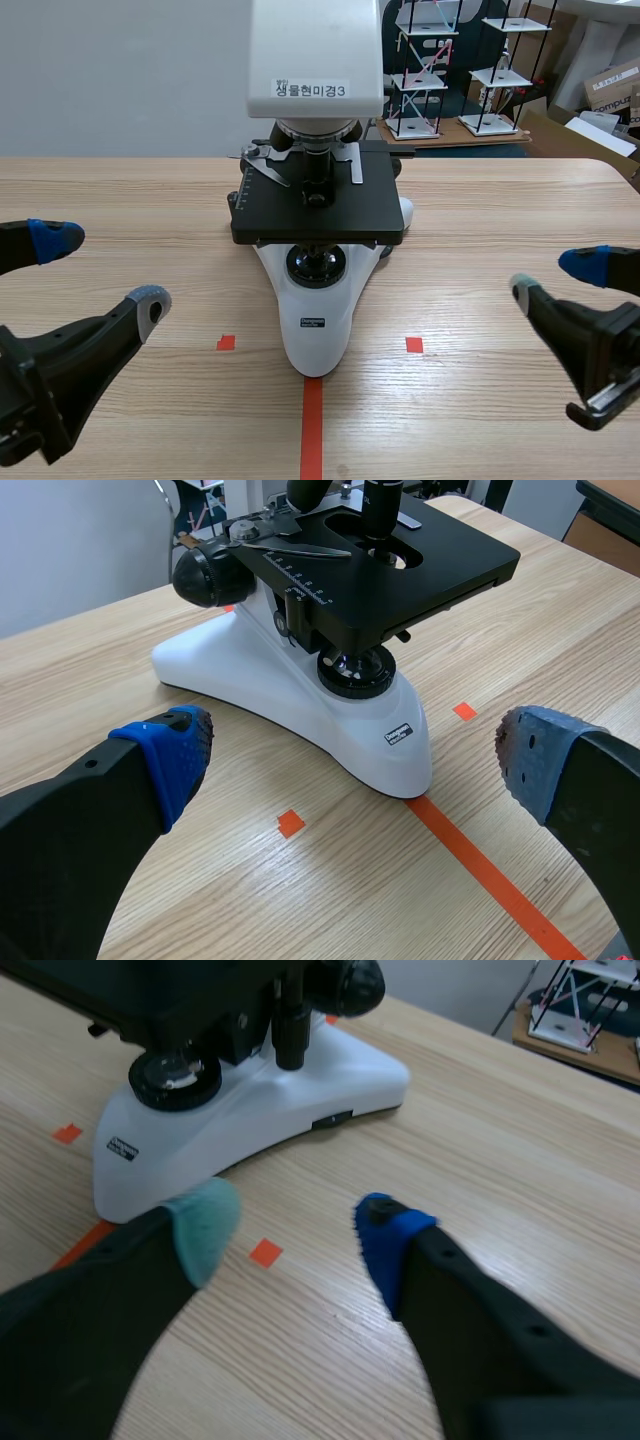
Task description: Point at the revolving nosepiece
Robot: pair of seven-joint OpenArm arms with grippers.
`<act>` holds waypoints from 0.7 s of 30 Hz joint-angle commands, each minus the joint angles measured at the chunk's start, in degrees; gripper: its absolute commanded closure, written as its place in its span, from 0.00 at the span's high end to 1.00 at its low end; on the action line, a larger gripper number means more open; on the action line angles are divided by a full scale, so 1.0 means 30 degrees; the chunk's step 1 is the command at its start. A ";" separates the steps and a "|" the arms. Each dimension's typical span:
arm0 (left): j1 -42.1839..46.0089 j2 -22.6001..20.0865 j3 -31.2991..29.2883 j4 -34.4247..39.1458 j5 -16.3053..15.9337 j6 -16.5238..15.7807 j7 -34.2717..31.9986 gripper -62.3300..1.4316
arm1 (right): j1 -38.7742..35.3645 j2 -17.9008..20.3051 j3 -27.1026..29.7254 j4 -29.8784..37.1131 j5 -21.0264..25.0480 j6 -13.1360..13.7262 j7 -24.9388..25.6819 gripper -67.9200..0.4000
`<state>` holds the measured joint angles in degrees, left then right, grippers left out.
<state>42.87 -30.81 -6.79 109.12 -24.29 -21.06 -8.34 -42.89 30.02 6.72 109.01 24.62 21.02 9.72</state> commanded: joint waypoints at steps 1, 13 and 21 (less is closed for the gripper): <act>0.0036 0.0051 -0.0073 0.0219 -0.0117 0.0102 -0.0277 0.96 | 0.0102 0.0197 0.0109 0.0393 0.0146 0.0160 0.0721 0.24; 0.0036 0.0051 -0.0073 0.0219 -0.0117 0.0109 -0.0277 0.96 | 0.3752 0.0204 -0.2193 0.0284 -0.1035 0.1676 0.1982 0.03; 0.0036 0.0051 -0.0073 0.0219 -0.0117 0.0109 -0.0277 0.96 | 0.6579 0.0204 -0.4466 -0.1195 -0.1734 0.1639 0.3475 0.03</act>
<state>42.87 -30.81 -6.79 109.12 -24.29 -21.06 -8.34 -23.64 30.02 -6.85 105.91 19.00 26.00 19.09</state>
